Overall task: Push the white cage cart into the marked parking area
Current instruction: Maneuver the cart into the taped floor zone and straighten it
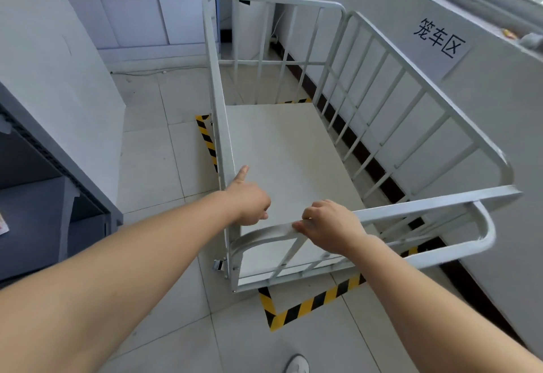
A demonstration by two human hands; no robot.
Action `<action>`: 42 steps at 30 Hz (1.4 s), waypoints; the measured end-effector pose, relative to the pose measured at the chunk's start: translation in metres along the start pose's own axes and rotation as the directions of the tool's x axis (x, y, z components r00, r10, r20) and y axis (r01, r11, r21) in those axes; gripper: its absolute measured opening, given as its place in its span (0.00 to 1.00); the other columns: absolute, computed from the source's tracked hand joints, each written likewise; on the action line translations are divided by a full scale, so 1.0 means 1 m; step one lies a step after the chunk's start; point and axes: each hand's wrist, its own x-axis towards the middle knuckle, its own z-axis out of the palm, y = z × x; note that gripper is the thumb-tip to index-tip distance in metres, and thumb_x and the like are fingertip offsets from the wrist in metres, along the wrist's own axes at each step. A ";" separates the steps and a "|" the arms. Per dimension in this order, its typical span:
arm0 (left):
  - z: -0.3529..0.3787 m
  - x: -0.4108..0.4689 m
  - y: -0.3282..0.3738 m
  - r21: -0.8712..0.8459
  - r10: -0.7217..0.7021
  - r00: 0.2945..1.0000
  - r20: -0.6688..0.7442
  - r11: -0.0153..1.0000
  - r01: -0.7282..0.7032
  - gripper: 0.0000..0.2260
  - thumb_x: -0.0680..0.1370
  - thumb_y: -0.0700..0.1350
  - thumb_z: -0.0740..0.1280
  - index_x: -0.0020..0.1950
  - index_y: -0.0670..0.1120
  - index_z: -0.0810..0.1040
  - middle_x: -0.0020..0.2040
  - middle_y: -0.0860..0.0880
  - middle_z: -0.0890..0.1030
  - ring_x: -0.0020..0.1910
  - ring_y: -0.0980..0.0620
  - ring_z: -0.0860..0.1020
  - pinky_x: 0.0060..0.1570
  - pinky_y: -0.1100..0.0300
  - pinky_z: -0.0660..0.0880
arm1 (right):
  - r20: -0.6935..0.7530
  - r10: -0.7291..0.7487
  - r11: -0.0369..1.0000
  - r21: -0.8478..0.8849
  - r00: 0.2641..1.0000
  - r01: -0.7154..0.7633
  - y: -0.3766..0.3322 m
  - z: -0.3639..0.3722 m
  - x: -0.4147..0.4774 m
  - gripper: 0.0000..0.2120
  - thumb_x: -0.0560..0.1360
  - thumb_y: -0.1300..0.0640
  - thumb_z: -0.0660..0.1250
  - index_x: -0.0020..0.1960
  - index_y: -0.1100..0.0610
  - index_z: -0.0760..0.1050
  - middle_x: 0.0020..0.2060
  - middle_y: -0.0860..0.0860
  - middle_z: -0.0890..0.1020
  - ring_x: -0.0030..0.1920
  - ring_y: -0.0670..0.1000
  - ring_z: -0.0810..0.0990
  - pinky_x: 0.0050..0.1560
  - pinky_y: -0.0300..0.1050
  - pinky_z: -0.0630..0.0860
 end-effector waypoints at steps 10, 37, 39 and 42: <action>-0.045 0.070 0.117 -0.448 -0.071 0.996 -0.046 0.893 0.043 0.19 0.81 0.58 0.52 0.54 0.47 0.76 0.53 0.46 0.80 0.52 0.44 0.76 0.49 0.52 0.72 | -0.035 0.028 0.999 0.020 0.999 -0.028 0.142 -0.018 -0.039 0.18 0.79 0.43 0.56 0.58 0.55 0.75 0.50 0.53 0.79 0.53 0.55 0.75 0.49 0.53 0.75; -0.043 0.113 0.192 -0.373 -0.318 0.934 -0.164 0.896 0.240 0.31 0.69 0.73 0.39 0.42 0.51 0.69 0.34 0.53 0.74 0.35 0.51 0.75 0.32 0.55 0.71 | -0.038 0.054 0.993 -0.101 0.998 -0.057 0.319 -0.005 -0.052 0.46 0.63 0.26 0.23 0.54 0.50 0.68 0.44 0.48 0.67 0.50 0.54 0.69 0.59 0.49 0.61; -0.044 0.116 0.191 -0.377 -0.308 0.939 -0.153 0.896 0.232 0.29 0.71 0.73 0.41 0.40 0.51 0.68 0.33 0.53 0.73 0.35 0.51 0.74 0.31 0.55 0.68 | -0.035 0.060 0.994 -0.091 0.998 -0.063 0.321 -0.006 -0.051 0.46 0.62 0.25 0.23 0.54 0.50 0.68 0.44 0.48 0.67 0.50 0.54 0.68 0.60 0.49 0.60; -0.047 0.120 0.185 -0.384 -0.292 0.944 -0.150 0.898 0.217 0.28 0.72 0.72 0.42 0.39 0.51 0.68 0.33 0.52 0.73 0.35 0.50 0.73 0.32 0.55 0.67 | 0.000 0.069 0.995 -0.076 0.998 -0.069 0.321 -0.010 -0.045 0.48 0.60 0.25 0.23 0.55 0.50 0.68 0.46 0.48 0.67 0.52 0.54 0.68 0.63 0.50 0.59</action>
